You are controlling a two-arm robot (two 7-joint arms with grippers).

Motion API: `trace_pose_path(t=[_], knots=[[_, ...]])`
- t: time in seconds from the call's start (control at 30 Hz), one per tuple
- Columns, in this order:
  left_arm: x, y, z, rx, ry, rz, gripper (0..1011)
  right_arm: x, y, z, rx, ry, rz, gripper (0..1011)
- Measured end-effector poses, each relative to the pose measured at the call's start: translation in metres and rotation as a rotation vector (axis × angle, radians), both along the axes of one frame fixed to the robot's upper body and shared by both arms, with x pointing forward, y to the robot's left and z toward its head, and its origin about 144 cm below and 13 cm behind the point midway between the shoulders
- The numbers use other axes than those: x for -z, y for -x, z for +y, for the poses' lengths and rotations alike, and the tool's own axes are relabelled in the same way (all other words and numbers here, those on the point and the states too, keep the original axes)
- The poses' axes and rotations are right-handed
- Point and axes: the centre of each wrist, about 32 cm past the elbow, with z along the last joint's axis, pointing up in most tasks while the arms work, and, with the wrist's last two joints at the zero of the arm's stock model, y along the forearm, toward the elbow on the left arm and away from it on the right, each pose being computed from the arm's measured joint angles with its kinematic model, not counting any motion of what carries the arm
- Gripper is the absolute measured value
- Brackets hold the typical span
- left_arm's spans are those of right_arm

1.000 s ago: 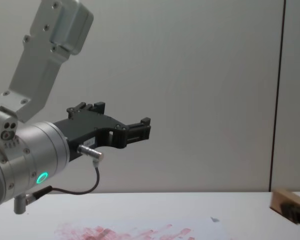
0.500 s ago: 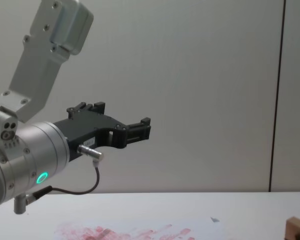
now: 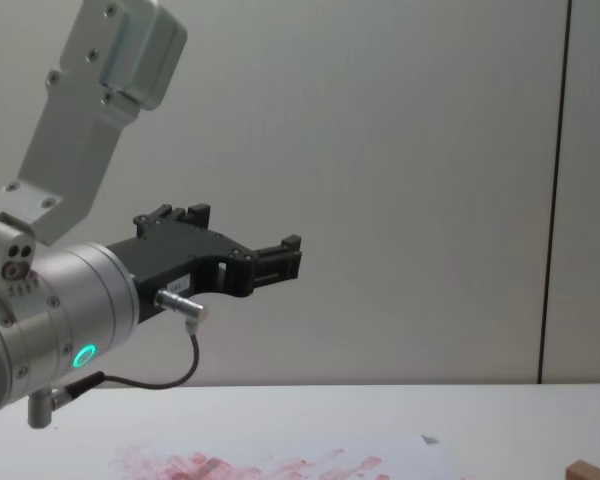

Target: Use the one hand to pick up the stamp and affix it onto the A4 paper.

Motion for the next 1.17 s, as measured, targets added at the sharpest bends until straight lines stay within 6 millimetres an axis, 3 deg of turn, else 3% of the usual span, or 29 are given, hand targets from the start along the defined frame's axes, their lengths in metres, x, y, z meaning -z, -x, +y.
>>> trace_pose_path(t=[0.2,0.93,1.17], knots=[[0.0000,0.0000,0.0000,0.000,0.000,0.000,1001,0.0024,-0.0026,0.0025,-0.001,0.003,-0.002,233],[0.0000,0.0000,0.0000,0.000,0.000,0.000,1001,0.0058,-0.0068,0.0063,-0.001,0.010,-0.006,939],[0.0000,0.0000,0.0000,0.000,0.000,0.000,1001,0.0062,-0.0071,0.0065,-0.001,0.010,-0.005,1001]])
